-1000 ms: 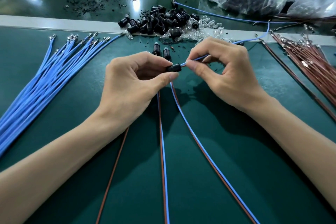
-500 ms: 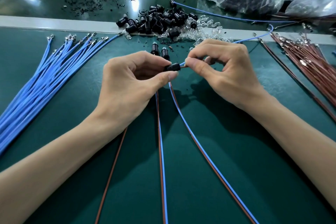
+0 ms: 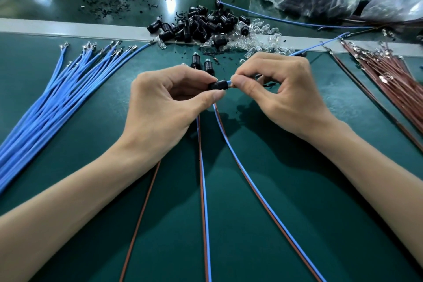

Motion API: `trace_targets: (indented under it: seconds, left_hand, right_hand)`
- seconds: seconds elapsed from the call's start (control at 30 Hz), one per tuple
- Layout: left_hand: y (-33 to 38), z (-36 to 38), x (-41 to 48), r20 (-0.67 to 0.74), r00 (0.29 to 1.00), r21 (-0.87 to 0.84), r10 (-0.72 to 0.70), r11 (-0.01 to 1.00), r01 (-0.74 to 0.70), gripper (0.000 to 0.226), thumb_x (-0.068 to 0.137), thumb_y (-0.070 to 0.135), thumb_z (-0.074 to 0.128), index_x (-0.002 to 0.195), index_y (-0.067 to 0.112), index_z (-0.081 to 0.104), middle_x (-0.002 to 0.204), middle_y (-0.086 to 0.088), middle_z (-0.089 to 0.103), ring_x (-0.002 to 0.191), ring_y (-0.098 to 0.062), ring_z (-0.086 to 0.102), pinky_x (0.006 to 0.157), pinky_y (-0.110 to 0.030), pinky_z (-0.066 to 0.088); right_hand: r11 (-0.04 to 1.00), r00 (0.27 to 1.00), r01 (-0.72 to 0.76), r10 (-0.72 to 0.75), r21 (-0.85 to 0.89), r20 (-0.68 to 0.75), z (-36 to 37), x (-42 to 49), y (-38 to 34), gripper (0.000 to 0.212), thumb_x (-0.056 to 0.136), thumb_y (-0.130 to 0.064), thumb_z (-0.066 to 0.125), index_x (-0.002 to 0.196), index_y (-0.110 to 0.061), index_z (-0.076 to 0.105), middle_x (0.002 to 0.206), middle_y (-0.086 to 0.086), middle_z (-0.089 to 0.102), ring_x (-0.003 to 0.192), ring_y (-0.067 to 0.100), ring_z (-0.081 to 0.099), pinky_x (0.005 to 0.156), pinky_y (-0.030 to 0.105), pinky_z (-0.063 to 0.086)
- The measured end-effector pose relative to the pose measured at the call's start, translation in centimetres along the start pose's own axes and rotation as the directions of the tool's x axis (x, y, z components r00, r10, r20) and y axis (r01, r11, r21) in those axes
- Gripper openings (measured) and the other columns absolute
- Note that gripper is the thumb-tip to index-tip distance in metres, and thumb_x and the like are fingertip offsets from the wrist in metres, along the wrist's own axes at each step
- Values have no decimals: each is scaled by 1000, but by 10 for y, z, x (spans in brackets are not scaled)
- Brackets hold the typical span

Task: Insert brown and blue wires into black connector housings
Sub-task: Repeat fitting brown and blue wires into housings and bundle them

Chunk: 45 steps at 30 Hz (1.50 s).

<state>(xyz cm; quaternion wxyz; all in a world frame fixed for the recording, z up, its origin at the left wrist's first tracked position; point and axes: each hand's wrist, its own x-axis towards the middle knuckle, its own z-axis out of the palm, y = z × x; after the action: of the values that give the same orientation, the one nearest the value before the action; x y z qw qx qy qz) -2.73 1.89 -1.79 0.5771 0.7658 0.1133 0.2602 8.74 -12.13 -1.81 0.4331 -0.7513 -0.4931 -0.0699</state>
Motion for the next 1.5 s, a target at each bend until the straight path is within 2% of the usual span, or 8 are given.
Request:
trace_targets:
  seconds: [0.2,0.47,0.67,0.87,0.97,1.23,1.4,1.5]
  left_hand:
    - [-1,0,-1,3,1000,-17,28,999,-28,22,71,7,80,82,23,71,82,15,73,70,2,67,70,-11,50]
    - [-1,-1,-1,4,999,-35,33,999,-33,20,70,6,80,83,19,72,86,15,73,72,-1,68,72,-14,51]
    - [-1,0,-2,37,999,-28,40,999,-39,21,68,5,82,83,17,73,83,8,74,70,-4,66,73,-17,54]
    - [-1,0,0,-2,1000,-110,20,994,-20,22,69,6,80,85,18,71,83,9,75,75,-4,68,76,-16,53]
    - [-2,0,1,-32,999,-125,26,992,-30,28,70,2,79,90,17,68,82,6,73,77,-4,69,77,-17,53]
    - [-1,0,0,-40,999,-112,17,993,-22,20,70,4,80,81,18,70,80,11,74,72,-3,69,72,-14,52]
    - [1,0,0,-32,999,-93,-1,996,-2,18,68,13,81,83,16,73,83,11,73,69,-1,66,69,-13,51]
    - [2,-1,-1,-27,1000,-85,-7,996,5,19,64,21,80,81,16,73,81,10,73,67,-1,63,67,-13,50]
  right_hand:
    - [999,999,-36,36,14,-4,0,-1,-1,14,87,-10,63,76,-3,69,75,6,65,68,15,56,56,29,42]
    - [996,994,89,-88,-13,67,3,-1,-1,12,87,-5,63,78,0,70,75,9,66,64,23,59,57,37,47]
    - [996,997,4,-11,84,77,1,0,0,13,89,-9,61,82,-3,70,78,5,63,61,11,57,56,40,49]
    - [987,999,-51,49,155,20,1,0,-1,3,88,-13,64,88,-12,67,73,-6,62,60,7,60,59,18,48]
    - [970,994,-92,101,224,-29,1,0,0,6,87,-11,64,89,-16,61,74,-10,62,61,4,60,62,16,50]
    - [997,995,74,-73,15,-69,2,1,-2,4,87,-3,64,86,1,66,79,-1,60,75,12,57,72,8,42]
    - [998,997,61,-61,-5,-36,3,0,-2,6,88,-4,64,85,0,67,77,-3,61,71,10,58,69,21,48]
    - [999,999,45,-45,13,-14,3,0,-2,6,88,-4,63,84,-2,67,73,-5,60,65,4,57,64,18,47]
